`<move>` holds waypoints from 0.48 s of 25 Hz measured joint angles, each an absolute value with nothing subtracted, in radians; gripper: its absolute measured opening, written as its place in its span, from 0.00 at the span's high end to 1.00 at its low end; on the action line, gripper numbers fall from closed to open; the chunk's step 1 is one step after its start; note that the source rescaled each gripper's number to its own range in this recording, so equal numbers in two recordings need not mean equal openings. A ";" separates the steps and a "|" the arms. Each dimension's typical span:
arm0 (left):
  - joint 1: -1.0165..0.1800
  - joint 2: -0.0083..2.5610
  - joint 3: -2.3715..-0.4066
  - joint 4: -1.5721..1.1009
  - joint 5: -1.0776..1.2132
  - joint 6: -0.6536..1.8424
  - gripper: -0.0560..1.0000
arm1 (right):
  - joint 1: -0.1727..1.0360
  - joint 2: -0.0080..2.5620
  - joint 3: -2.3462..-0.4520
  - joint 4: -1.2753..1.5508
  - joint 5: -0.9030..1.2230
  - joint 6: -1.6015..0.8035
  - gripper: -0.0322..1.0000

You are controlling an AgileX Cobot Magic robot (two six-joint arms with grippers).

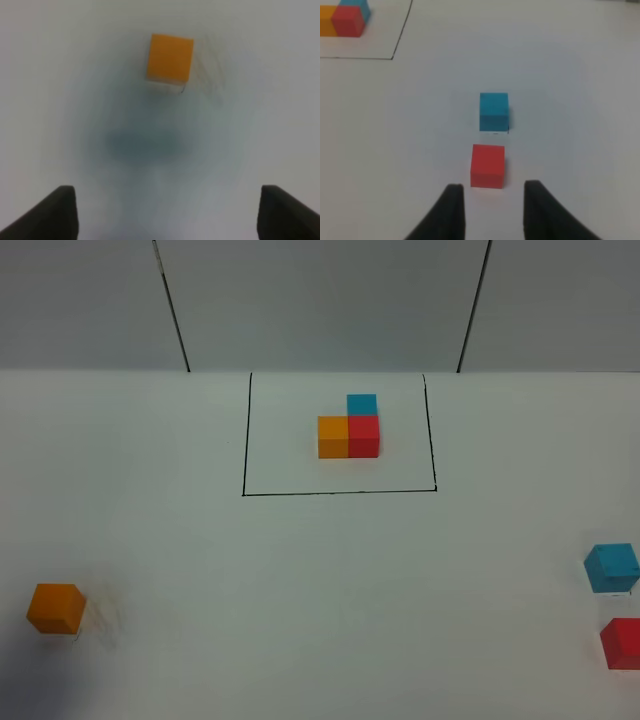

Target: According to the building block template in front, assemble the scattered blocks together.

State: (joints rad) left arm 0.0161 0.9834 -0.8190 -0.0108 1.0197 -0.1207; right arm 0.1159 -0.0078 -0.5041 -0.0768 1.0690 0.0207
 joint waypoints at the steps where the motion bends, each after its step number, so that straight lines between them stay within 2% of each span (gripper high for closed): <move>1: 0.016 1.026 -0.830 -0.011 1.010 -0.121 0.34 | 0.116 -0.008 -0.504 -0.077 1.069 0.021 0.97; 12: 0.016 1.326 -0.843 -0.011 0.802 -0.108 0.33 | 0.116 -0.008 -0.504 -0.077 1.069 0.021 0.97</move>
State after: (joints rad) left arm 0.0161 1.3256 -0.8427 -0.0108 0.8016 -0.1082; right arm 0.1159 -0.0078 -0.5041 -0.0768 1.0690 0.0207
